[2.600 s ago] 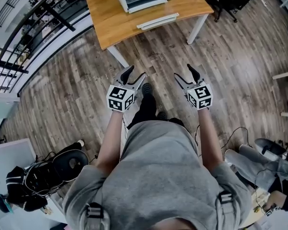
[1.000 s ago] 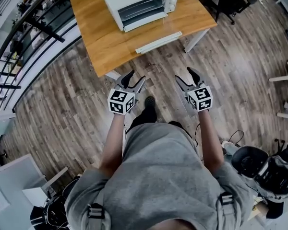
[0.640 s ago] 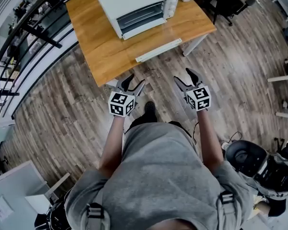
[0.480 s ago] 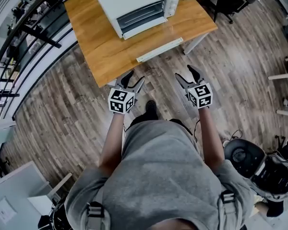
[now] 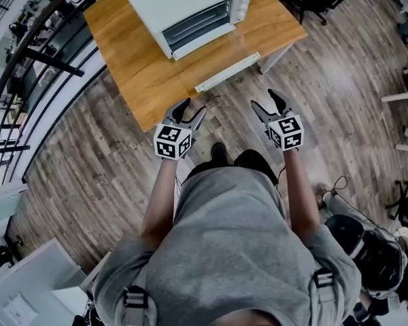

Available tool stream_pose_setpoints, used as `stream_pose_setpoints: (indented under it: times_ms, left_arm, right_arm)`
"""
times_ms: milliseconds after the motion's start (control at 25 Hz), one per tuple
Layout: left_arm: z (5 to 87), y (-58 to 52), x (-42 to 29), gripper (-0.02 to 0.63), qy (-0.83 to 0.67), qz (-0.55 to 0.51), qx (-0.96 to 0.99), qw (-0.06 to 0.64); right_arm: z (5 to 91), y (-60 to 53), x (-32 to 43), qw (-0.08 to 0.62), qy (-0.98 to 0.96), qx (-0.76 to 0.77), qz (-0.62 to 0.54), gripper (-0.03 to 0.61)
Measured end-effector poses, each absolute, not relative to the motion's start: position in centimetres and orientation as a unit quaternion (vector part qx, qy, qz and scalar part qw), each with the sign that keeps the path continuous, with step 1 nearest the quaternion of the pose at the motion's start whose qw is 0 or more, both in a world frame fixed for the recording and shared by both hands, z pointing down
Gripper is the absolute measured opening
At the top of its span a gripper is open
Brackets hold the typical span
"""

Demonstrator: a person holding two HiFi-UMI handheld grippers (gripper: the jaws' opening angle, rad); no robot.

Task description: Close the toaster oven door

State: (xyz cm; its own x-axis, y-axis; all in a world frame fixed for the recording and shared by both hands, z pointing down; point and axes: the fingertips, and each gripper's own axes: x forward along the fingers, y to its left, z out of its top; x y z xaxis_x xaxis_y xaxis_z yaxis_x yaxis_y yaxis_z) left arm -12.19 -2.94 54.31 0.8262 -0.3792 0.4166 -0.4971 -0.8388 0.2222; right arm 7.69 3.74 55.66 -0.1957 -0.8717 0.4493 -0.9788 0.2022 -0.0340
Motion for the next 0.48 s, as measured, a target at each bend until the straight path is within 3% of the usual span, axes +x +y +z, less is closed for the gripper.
stream_pose_setpoints:
  times_ms: [480]
  left_arm:
    - [54.8,-5.2,-14.0,0.245,-0.260,0.178,0.934,0.170]
  right_arm:
    - [56.7,1.7,8.9,0.180,-0.757,0.607,0.161,0.296]
